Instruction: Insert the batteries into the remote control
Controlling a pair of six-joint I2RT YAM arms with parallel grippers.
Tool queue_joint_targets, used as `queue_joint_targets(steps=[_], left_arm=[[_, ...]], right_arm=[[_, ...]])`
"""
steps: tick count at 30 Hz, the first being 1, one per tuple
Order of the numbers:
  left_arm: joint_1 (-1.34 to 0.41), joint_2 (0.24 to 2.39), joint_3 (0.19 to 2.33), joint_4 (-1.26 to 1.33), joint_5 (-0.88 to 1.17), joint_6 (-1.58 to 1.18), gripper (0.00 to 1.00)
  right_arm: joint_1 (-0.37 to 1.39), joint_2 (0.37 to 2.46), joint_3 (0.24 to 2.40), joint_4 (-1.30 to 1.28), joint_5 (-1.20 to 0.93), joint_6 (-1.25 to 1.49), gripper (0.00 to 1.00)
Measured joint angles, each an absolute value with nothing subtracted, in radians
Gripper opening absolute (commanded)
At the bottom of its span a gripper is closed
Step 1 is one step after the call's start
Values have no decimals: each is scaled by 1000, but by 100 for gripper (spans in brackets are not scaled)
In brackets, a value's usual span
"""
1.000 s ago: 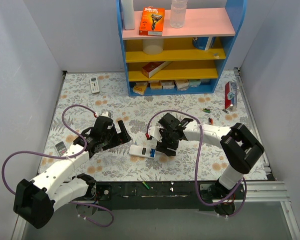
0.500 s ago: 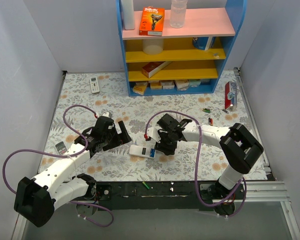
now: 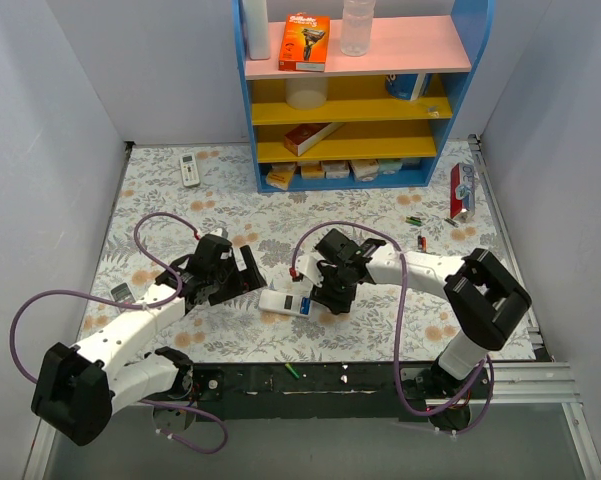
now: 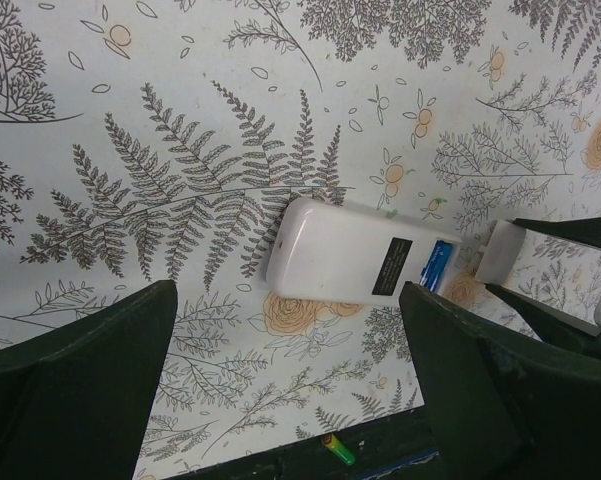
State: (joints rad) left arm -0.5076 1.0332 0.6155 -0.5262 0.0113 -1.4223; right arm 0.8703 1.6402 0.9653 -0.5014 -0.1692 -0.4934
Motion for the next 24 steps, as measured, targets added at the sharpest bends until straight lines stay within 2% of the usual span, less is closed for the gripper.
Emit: queue_joint_targets(steps=[9, 24], left_arm=[[-508, 1058, 600, -493, 34, -1436, 95], [-508, 1072, 597, -493, 41, -1437, 95]], right_arm=[[905, 1584, 990, -520, -165, -434, 32], [1019, 1623, 1032, -419, -127, -350, 32]])
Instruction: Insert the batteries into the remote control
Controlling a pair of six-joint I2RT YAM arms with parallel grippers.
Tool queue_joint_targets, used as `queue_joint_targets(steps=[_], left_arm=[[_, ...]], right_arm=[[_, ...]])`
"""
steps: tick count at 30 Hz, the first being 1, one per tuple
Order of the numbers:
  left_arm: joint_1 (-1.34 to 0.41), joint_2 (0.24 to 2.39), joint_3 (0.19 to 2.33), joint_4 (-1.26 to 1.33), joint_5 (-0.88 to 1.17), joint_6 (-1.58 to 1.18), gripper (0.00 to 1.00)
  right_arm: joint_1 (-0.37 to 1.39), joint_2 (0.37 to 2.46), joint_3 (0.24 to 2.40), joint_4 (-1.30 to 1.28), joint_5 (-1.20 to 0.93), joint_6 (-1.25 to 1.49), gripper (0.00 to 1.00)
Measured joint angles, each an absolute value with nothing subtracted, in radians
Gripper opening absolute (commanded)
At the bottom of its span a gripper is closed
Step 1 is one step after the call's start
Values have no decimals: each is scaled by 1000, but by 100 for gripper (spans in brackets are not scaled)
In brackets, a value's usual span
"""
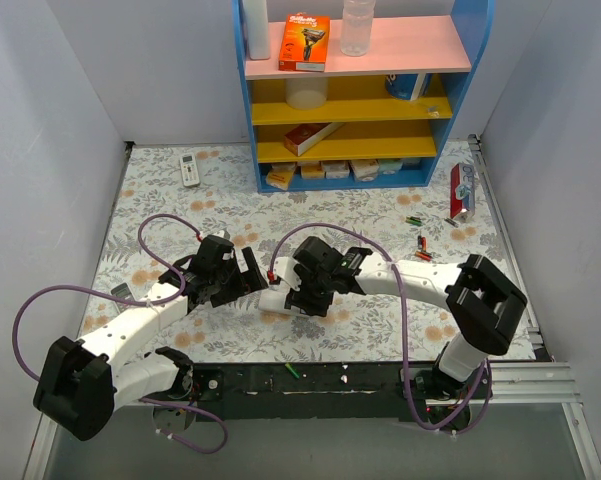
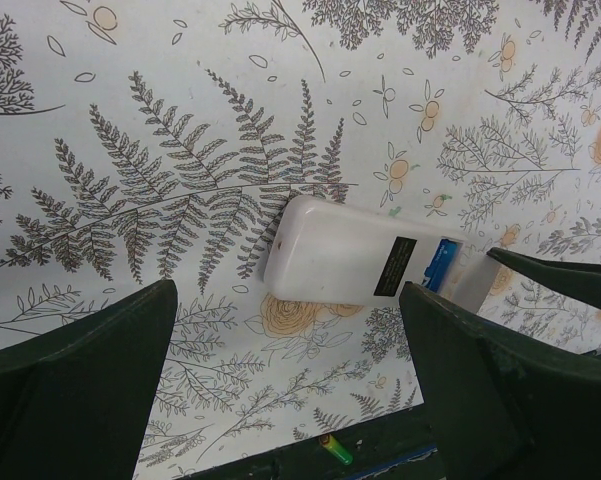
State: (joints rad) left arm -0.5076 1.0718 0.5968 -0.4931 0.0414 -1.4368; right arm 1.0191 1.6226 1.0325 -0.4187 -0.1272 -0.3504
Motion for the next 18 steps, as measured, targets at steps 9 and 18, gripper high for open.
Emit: queue_joint_targets(steps=[9, 18], left_arm=[[-508, 1071, 597, -500, 41, -1438, 95], [-508, 1070, 597, -506, 40, -1441, 95]], right_arm=[[1023, 1652, 1032, -385, -107, -337, 33], [1033, 1681, 1033, -379, -107, -328, 34]])
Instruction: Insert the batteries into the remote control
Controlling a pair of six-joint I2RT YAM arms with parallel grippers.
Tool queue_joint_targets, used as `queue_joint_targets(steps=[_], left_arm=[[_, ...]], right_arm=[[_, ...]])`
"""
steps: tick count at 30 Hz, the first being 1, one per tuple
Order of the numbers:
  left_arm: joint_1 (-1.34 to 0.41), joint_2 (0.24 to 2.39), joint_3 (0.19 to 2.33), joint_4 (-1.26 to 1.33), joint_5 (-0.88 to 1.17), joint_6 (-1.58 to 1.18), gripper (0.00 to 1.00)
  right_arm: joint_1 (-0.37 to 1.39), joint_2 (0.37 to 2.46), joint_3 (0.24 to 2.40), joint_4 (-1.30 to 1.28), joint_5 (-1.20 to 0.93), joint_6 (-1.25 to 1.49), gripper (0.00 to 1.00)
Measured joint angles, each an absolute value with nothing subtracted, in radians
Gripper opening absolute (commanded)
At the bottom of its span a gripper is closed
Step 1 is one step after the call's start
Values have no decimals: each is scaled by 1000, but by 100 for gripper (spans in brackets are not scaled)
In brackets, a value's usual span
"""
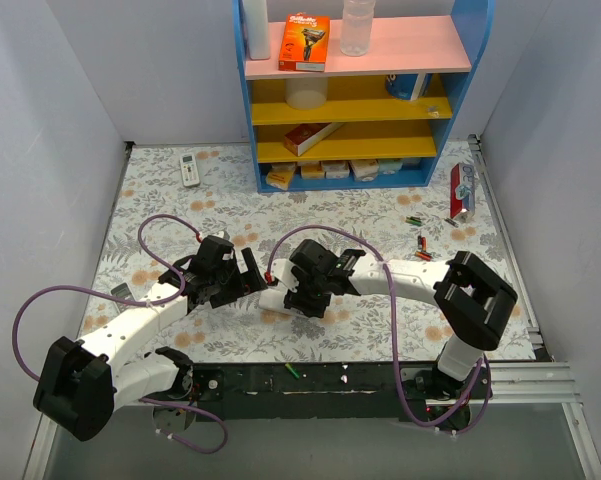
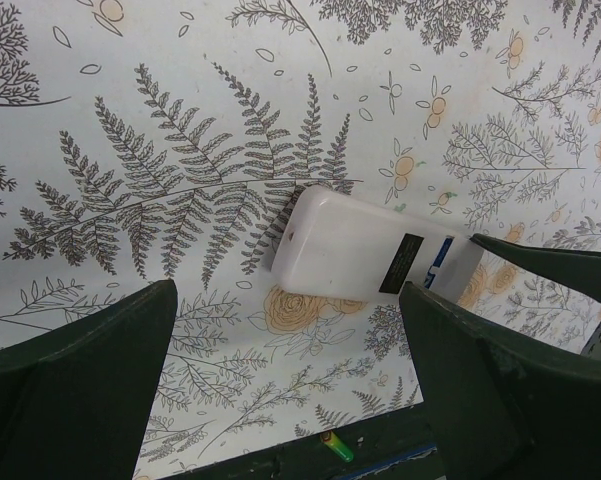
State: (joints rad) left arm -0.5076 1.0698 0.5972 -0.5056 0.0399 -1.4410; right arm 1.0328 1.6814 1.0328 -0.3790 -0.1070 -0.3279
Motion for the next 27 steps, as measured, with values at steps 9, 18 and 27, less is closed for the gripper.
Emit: queue_joint_targets(steps=[9, 18, 27], left_arm=[[-508, 1067, 597, -509, 38, -1444, 96], [-508, 1065, 597, -515, 38, -1445, 95], [-508, 1065, 597, -515, 38, -1445, 95]], right_arm=[[1036, 1687, 1035, -370, -105, -308, 38], [1037, 1692, 1040, -371, -104, -280, 44], [1037, 1692, 1049, -382, -105, -261, 48]])
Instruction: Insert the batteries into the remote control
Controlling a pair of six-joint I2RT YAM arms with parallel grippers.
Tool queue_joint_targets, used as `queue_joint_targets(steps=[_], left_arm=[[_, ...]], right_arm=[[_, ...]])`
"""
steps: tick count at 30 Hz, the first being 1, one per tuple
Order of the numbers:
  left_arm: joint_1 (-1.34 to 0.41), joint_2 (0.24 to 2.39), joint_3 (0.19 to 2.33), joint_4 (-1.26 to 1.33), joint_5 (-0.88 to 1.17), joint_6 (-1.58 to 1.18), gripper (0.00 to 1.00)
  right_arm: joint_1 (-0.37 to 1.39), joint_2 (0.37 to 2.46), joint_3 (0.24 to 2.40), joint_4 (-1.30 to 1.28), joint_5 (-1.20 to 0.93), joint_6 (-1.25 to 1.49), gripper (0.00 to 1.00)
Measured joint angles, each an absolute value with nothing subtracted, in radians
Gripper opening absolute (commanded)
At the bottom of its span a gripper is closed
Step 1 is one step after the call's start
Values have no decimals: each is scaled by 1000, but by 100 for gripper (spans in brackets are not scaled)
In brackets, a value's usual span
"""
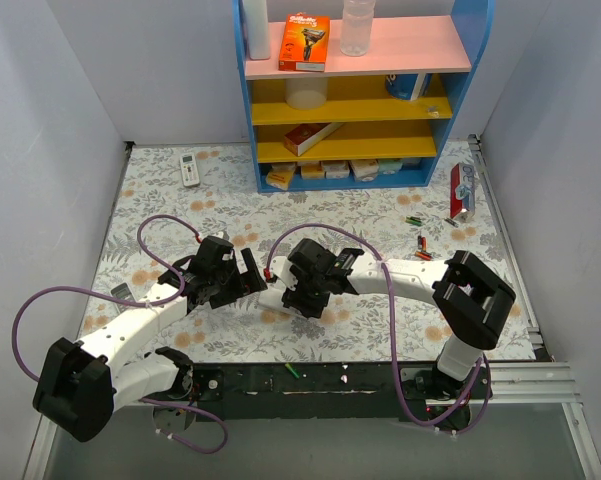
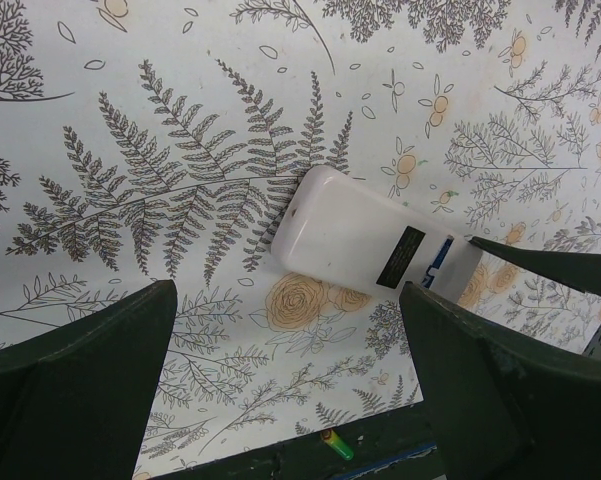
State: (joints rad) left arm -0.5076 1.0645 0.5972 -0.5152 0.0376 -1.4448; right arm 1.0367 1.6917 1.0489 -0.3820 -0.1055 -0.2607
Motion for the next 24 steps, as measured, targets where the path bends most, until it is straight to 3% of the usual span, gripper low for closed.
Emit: queue_joint_targets(steps=[24], left_arm=[[-508, 1043, 597, -520, 38, -1448, 95]], right_arm=[[1037, 1692, 1067, -416, -134, -228, 56]])
